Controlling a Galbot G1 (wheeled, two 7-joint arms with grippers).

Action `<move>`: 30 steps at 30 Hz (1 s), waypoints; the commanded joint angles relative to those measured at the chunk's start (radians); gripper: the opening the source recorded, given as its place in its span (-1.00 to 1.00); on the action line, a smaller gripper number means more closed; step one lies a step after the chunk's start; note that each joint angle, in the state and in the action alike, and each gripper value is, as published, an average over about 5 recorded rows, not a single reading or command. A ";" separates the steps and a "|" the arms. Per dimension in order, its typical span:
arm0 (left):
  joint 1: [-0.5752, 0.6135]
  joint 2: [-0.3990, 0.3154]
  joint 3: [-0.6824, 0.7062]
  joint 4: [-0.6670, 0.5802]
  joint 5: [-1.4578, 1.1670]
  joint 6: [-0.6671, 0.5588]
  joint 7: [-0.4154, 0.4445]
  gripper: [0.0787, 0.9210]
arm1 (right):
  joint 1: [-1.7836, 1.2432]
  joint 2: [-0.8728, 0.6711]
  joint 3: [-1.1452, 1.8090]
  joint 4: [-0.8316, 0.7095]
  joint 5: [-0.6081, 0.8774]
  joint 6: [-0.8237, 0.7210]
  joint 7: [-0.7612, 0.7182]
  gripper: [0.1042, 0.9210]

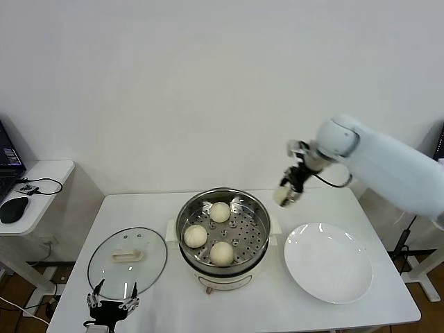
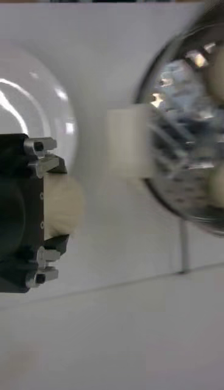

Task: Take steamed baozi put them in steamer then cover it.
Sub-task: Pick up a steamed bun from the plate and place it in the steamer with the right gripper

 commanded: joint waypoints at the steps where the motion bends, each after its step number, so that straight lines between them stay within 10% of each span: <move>1: 0.003 0.000 -0.001 -0.016 -0.001 0.000 -0.004 0.77 | 0.198 0.263 -0.176 -0.091 0.161 -0.032 -0.001 0.28; 30: -0.019 -0.001 -0.001 0.008 -0.018 -0.001 -0.003 0.77 | 0.029 0.308 -0.351 -0.050 0.138 -0.068 0.041 0.28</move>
